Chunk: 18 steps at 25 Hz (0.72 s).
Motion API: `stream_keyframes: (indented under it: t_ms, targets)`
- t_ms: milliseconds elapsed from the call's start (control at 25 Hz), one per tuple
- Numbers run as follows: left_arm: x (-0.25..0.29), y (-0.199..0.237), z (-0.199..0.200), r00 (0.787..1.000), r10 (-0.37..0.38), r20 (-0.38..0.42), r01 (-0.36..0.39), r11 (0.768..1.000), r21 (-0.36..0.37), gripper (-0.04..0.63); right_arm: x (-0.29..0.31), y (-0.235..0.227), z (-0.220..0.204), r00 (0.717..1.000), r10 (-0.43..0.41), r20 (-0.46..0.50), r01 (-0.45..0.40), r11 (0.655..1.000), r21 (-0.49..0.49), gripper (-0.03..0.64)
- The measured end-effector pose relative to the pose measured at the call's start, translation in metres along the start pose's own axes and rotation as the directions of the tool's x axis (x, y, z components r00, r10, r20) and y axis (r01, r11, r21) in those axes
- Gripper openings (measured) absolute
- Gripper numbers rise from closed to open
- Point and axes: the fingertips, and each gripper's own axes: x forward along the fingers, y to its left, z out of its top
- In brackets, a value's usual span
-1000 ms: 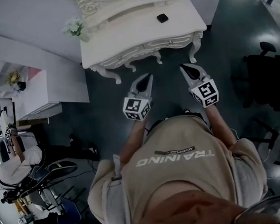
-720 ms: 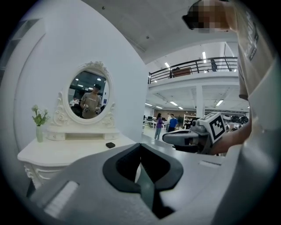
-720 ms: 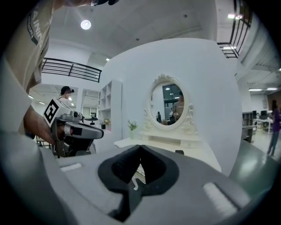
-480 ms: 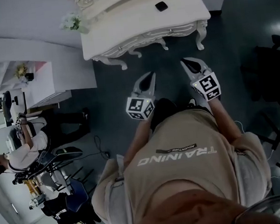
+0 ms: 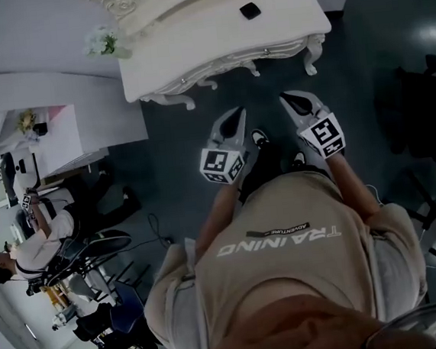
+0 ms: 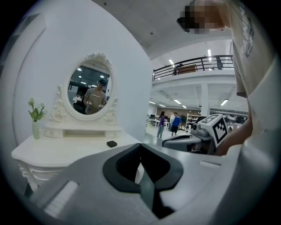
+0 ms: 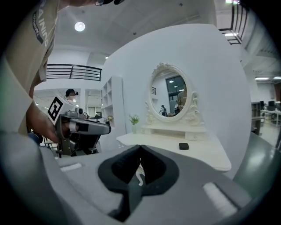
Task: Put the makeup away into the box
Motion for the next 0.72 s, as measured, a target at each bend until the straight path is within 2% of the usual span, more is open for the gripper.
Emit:
stream_keyframes:
  t_ms: [200, 360, 480, 600, 720]
  targets:
    - [0.014, 0.045, 0.024, 0.999, -0.021, 0.040, 0.019, 0.999, 0.048, 0.008, 0.033, -0.013, 0.032, 0.999, -0.046, 0.018, 0.047, 0.998, -0.044, 0.003]
    - [0.021, 0.088, 0.044, 0.996, -0.067, 0.067, 0.065, 0.997, 0.029, 0.007, 0.067, -0.025, 0.070, 0.994, -0.109, 0.031, 0.111, 0.990, -0.082, 0.003]
    - [0.030, 0.121, 0.054, 0.992, -0.098, 0.085, 0.095, 0.995, 0.040, 0.006, 0.097, -0.033, 0.076, 0.989, -0.146, 0.030, 0.148, 0.985, -0.085, 0.003]
    - [0.034, 0.157, 0.050, 0.991, -0.104, 0.086, 0.099, 0.993, 0.063, 0.006, 0.128, -0.034, 0.075, 0.982, -0.188, 0.034, 0.190, 0.978, -0.081, 0.003]
    - [0.034, 0.185, 0.035, 0.994, -0.087, 0.064, 0.085, 0.996, 0.026, 0.008, 0.144, -0.030, 0.080, 0.980, -0.196, 0.016, 0.197, 0.976, -0.098, 0.003]
